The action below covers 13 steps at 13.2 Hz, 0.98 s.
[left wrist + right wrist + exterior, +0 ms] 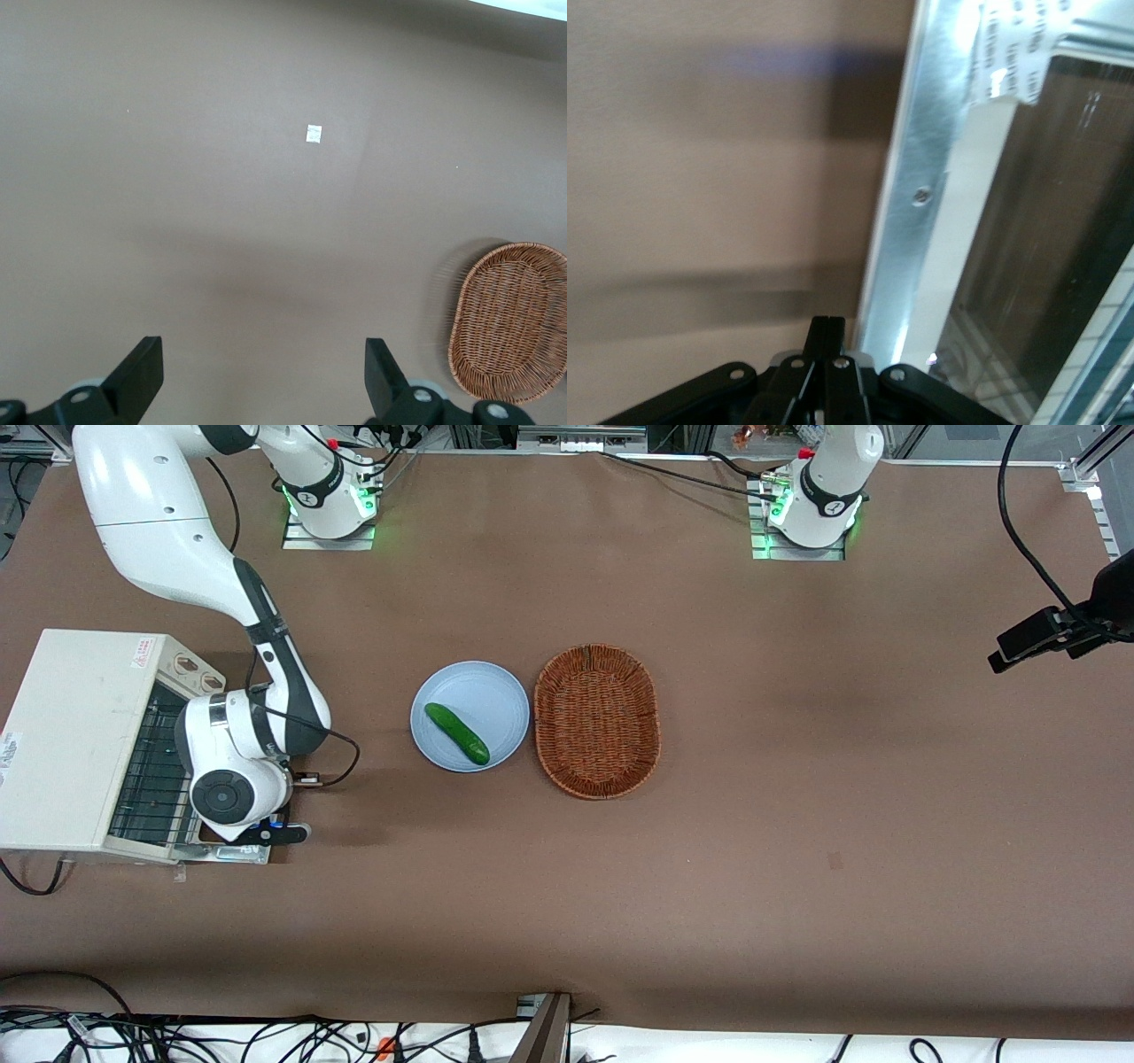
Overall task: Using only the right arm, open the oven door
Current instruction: 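Pull the handle outward and down with the right gripper, swinging the door open, then release the handle and lift the right gripper away from the oven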
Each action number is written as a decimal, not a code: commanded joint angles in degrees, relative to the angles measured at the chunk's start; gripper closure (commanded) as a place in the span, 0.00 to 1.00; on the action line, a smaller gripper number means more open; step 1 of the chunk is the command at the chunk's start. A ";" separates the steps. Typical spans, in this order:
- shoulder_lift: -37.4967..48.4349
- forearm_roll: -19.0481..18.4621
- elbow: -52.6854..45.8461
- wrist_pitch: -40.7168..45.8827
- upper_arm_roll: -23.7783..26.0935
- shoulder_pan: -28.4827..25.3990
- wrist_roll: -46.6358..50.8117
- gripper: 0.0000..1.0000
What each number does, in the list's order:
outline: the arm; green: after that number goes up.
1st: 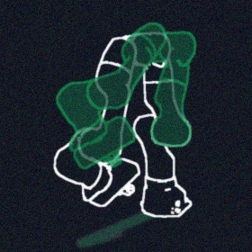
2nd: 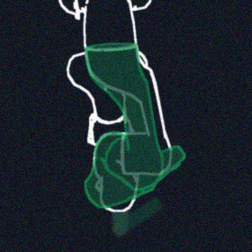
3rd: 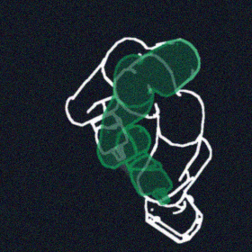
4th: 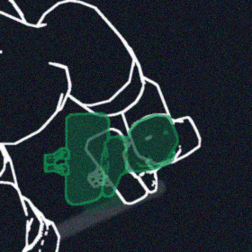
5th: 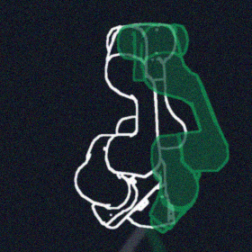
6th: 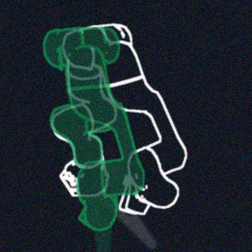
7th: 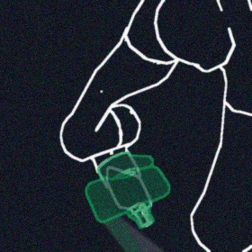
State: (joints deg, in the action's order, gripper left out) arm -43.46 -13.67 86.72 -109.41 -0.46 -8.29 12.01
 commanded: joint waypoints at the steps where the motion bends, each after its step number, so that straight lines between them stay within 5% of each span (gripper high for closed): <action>1: 0.04 2.68 -0.85 1.74 -1.13 -2.78 1.44 1.00; 8: 4.07 7.25 -1.90 2.45 -1.56 -1.82 -3.64 0.99; 11: 9.51 9.71 -1.81 2.71 -1.74 -0.67 -6.38 0.49; 13: 13.20 10.33 -1.81 7.17 -1.74 -0.41 -9.18 0.34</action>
State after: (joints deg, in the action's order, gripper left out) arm -34.89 -5.12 83.61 -105.90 -2.35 -9.23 5.75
